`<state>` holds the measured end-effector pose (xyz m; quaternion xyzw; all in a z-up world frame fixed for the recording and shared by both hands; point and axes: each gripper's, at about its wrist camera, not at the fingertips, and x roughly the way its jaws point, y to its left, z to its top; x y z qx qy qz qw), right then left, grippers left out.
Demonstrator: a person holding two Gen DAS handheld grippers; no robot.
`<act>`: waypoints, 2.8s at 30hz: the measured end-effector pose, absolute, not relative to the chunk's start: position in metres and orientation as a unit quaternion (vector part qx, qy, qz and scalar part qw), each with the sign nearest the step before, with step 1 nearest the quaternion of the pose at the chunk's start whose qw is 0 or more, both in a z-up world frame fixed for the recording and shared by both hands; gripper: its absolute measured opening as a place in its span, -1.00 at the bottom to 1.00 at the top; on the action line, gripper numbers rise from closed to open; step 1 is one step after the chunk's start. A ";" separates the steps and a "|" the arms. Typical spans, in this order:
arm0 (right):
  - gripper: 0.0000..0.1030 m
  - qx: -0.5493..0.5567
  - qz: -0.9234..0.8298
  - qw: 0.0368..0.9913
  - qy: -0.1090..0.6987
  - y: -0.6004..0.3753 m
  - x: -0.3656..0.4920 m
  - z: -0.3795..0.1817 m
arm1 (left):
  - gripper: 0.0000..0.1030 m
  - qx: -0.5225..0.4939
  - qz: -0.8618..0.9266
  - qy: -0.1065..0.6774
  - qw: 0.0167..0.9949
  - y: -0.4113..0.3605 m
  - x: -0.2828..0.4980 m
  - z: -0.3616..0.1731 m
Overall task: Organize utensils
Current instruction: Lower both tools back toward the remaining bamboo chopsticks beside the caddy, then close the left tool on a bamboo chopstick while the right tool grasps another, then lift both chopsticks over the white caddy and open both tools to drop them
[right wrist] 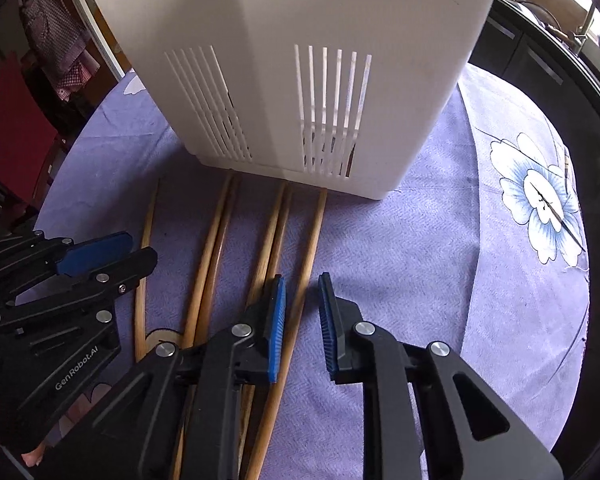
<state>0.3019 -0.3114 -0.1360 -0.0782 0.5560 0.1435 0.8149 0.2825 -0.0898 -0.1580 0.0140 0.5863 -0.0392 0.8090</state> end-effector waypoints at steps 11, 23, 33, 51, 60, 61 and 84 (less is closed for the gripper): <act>-0.87 -0.030 0.163 0.829 0.534 -0.346 0.293 -0.116 | -0.84 0.017 -0.040 0.585 0.810 -0.094 0.285 -0.158; -0.87 0.026 0.197 0.874 0.443 -0.397 0.251 -0.025 | -0.89 0.019 -0.064 0.521 0.851 -0.092 0.261 -0.100; -0.87 0.034 0.207 0.891 0.403 -0.415 0.227 0.011 | -0.89 0.033 -0.082 0.455 0.886 -0.095 0.227 -0.043; -0.87 0.022 0.211 0.908 0.362 -0.417 0.199 0.048 | -0.90 0.045 -0.102 0.409 0.905 -0.100 0.199 0.003; -0.87 0.019 0.214 0.914 0.344 -0.419 0.211 0.079 | -0.90 0.040 -0.110 0.400 0.909 -0.105 0.202 0.024; -0.87 0.019 0.214 0.915 0.342 -0.419 0.212 0.084 | -0.90 0.041 -0.111 0.397 0.910 -0.106 0.203 0.028; -0.87 0.075 0.196 0.946 0.248 -0.426 0.285 0.217 | -0.90 0.033 -0.099 0.261 0.960 -0.124 0.239 0.187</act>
